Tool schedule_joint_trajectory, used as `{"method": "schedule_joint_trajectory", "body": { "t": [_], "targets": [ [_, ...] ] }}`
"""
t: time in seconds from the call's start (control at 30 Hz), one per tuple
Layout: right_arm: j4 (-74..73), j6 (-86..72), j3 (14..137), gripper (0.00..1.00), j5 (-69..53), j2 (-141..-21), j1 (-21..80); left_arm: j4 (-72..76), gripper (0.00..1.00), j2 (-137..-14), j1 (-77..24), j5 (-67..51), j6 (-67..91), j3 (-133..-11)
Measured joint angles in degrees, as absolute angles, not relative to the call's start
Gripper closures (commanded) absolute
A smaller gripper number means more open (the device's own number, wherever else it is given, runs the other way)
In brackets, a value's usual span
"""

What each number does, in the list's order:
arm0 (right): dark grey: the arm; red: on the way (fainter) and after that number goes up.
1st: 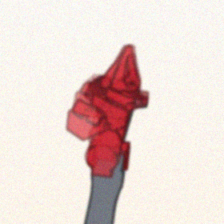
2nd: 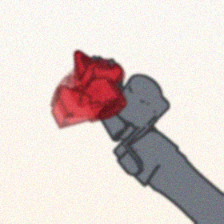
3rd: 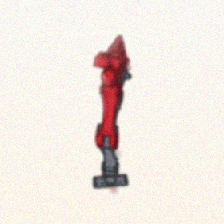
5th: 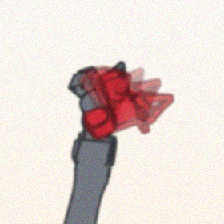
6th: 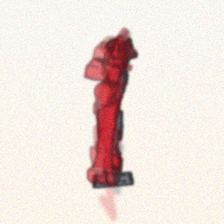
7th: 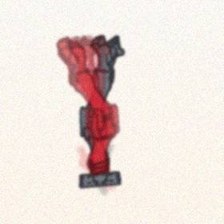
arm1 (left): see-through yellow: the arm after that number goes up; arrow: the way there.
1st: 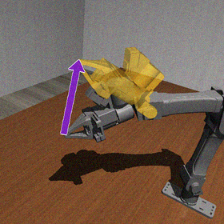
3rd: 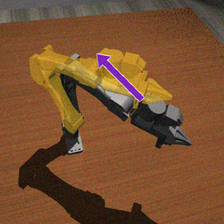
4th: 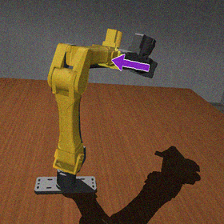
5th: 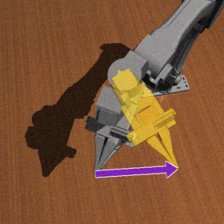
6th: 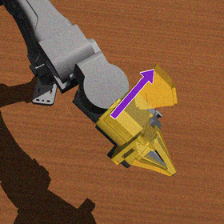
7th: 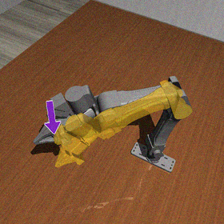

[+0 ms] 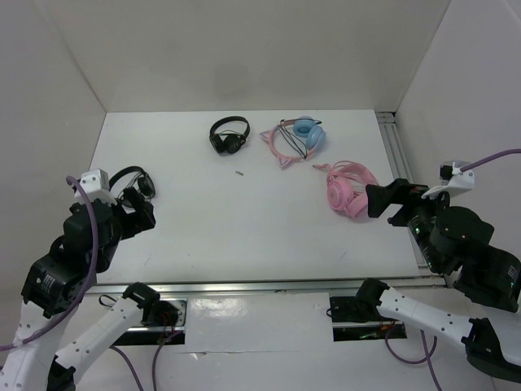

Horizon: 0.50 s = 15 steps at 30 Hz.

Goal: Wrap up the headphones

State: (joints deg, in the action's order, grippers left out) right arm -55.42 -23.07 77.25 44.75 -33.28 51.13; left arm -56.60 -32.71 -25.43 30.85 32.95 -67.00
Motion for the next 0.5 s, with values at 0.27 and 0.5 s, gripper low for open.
{"method": "schedule_joint_trajectory", "body": {
  "t": [0.27,0.5],
  "targets": [
    [-55.64,-23.35,77.25,0.00,44.23,-33.41,51.13,-57.65,0.00,-32.34,-25.43,30.89,33.28,-65.56],
    [-55.61,-23.35,77.25,0.00,44.16,-33.39,51.13,-57.65,0.00,-32.34,-25.43,30.89,33.28,-65.56]
  ]
}}
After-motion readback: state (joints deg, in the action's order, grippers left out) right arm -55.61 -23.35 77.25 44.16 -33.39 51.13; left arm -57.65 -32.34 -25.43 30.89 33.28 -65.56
